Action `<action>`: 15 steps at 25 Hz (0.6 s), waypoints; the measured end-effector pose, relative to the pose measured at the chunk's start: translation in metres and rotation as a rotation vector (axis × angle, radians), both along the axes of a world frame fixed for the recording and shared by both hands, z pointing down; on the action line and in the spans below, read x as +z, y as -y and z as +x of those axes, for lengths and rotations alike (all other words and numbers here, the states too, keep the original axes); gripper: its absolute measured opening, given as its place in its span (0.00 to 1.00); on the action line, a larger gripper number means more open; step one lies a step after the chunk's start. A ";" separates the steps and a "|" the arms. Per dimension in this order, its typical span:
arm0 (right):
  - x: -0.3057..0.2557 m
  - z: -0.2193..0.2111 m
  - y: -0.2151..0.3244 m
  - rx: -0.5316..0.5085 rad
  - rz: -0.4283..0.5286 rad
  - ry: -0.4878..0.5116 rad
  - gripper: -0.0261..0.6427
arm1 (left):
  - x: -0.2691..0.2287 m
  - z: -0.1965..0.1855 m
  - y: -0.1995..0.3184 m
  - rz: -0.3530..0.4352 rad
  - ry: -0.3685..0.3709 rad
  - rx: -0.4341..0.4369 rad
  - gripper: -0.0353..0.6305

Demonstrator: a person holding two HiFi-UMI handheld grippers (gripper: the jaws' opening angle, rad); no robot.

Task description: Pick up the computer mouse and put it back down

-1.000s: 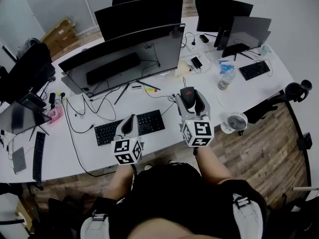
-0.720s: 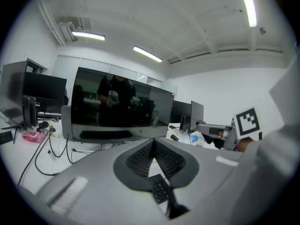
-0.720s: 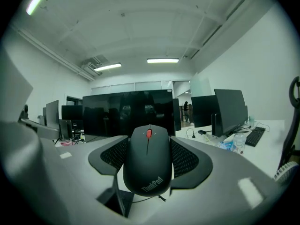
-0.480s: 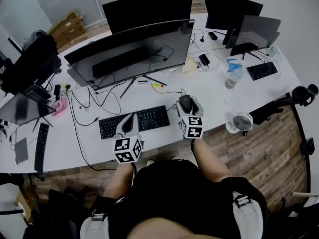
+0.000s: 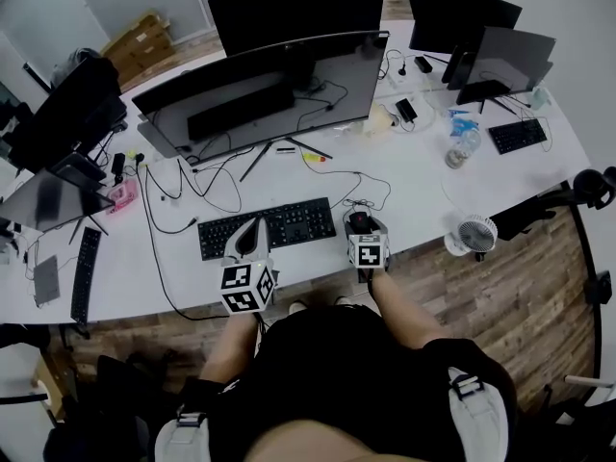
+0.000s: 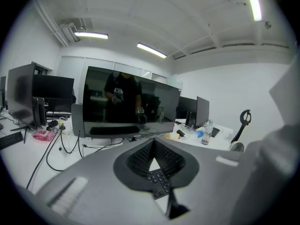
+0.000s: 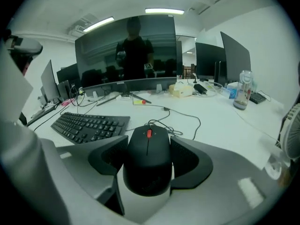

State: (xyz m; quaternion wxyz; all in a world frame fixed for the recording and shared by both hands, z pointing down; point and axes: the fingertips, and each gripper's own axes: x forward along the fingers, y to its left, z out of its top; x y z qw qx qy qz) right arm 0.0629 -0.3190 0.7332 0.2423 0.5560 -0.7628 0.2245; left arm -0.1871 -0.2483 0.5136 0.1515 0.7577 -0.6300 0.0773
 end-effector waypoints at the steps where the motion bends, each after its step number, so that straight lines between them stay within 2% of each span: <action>1: 0.008 0.001 -0.004 0.001 -0.020 -0.010 0.45 | 0.000 -0.001 0.000 -0.001 0.001 0.000 0.13; 10: 0.046 0.000 -0.014 -0.045 -0.123 -0.062 0.45 | 0.002 0.002 -0.001 -0.013 0.000 0.013 0.13; 13: 0.031 0.002 -0.007 -0.053 -0.064 -0.061 0.45 | 0.001 0.004 0.000 -0.008 -0.002 0.015 0.13; 15: -0.012 -0.003 0.004 -0.055 0.052 -0.001 0.45 | -0.001 0.005 0.000 0.002 -0.005 0.014 0.13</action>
